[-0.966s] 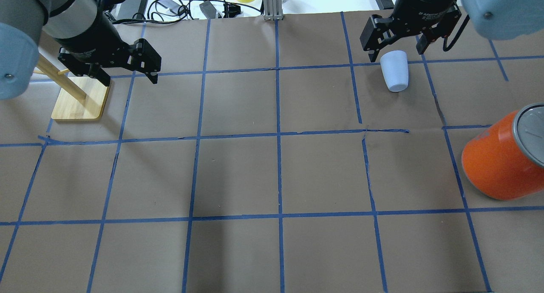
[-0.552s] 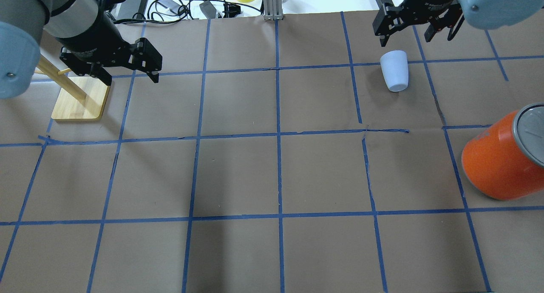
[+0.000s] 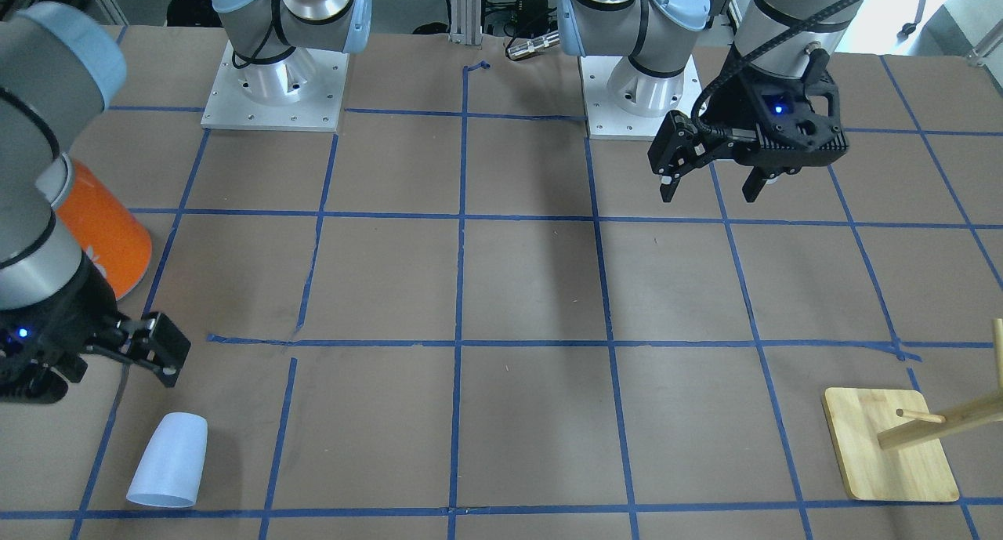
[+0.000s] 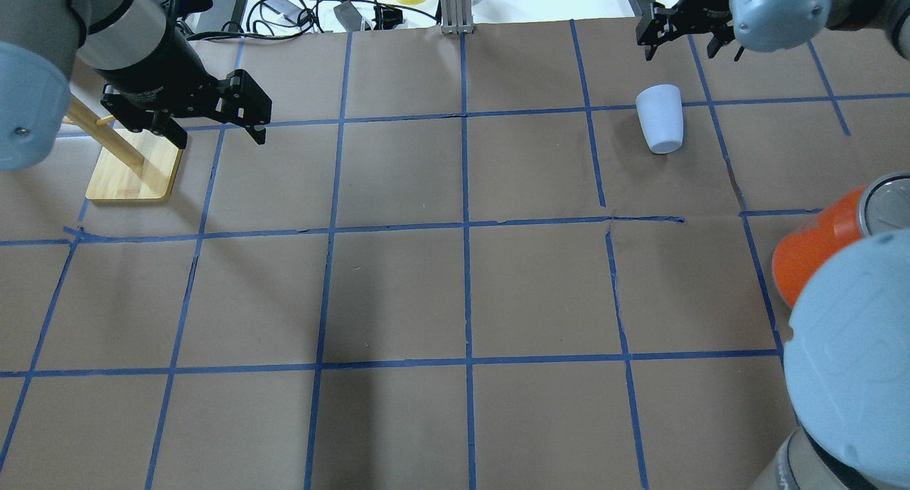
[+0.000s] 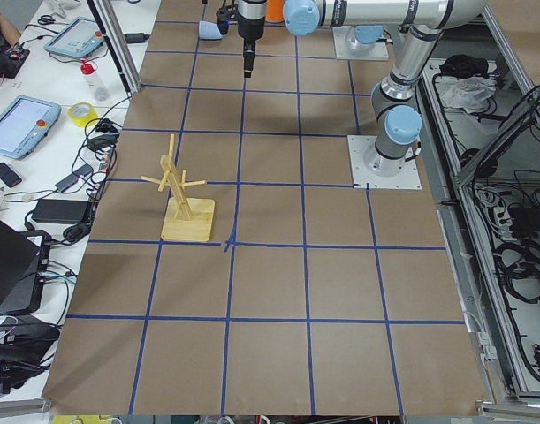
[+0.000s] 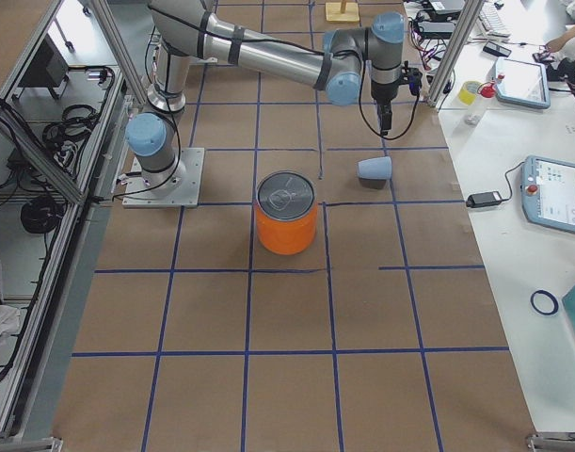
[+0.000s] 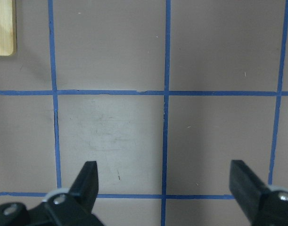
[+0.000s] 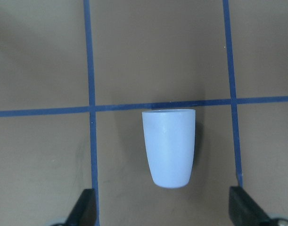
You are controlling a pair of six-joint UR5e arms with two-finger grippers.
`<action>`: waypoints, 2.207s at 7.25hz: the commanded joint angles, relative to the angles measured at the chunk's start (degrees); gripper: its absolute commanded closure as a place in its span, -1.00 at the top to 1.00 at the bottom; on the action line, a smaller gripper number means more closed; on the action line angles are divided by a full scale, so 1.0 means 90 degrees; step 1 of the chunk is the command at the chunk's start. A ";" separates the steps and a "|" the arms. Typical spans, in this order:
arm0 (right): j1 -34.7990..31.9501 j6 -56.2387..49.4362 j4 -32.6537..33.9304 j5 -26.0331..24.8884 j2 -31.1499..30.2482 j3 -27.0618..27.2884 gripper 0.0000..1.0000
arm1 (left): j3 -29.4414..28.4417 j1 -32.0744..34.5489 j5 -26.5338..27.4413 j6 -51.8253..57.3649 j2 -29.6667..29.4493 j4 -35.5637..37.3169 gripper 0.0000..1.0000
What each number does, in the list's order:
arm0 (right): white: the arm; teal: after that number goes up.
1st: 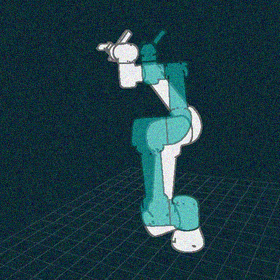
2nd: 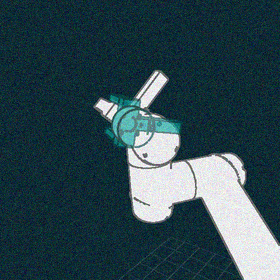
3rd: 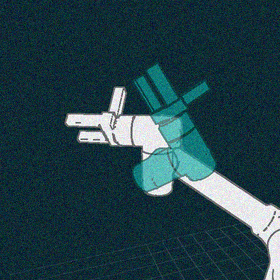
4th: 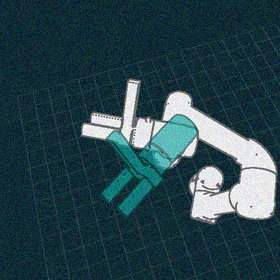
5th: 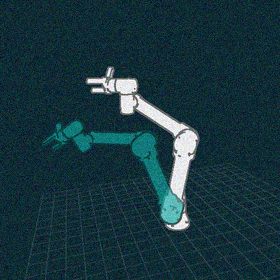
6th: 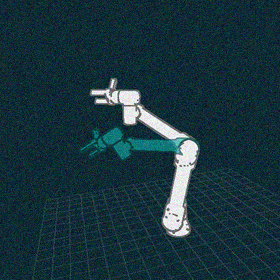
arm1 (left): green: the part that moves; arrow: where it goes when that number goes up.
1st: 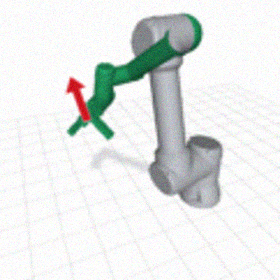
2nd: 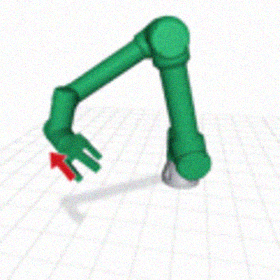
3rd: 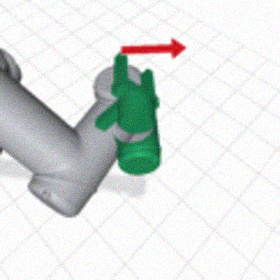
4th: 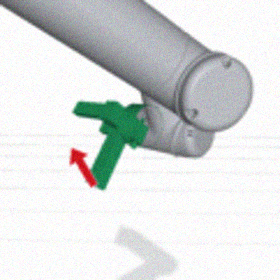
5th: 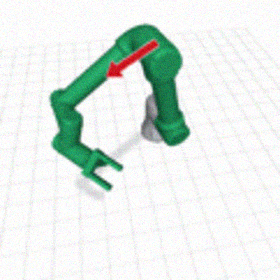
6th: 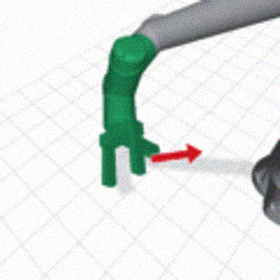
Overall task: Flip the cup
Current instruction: 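Move the right gripper over the pale blue cup, then lower the right gripper and grasp the cup by its rim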
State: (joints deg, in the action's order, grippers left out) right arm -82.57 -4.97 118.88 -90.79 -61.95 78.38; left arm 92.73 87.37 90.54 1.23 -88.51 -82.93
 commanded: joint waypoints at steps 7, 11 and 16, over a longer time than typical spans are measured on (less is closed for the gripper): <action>0.0307 -0.0054 0.0814 0.0077 0.1199 0.0051 1.00 | 0.0028 -0.0010 0.0008 0.0000 0.0020 -0.0024 1.00; 0.0307 -0.0335 0.1068 0.0234 0.1414 0.0071 1.00 | 0.0087 -0.0010 0.0261 0.0010 0.0030 -0.0014 1.00; 0.0307 -0.0366 0.1255 0.0332 0.1552 0.0080 0.67 | 0.0087 -0.0010 0.0262 0.0000 0.0020 -0.0004 1.00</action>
State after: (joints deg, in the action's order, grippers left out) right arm -79.80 -8.25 130.71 -88.03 -47.83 79.04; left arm 93.51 87.28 92.89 1.26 -88.32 -82.97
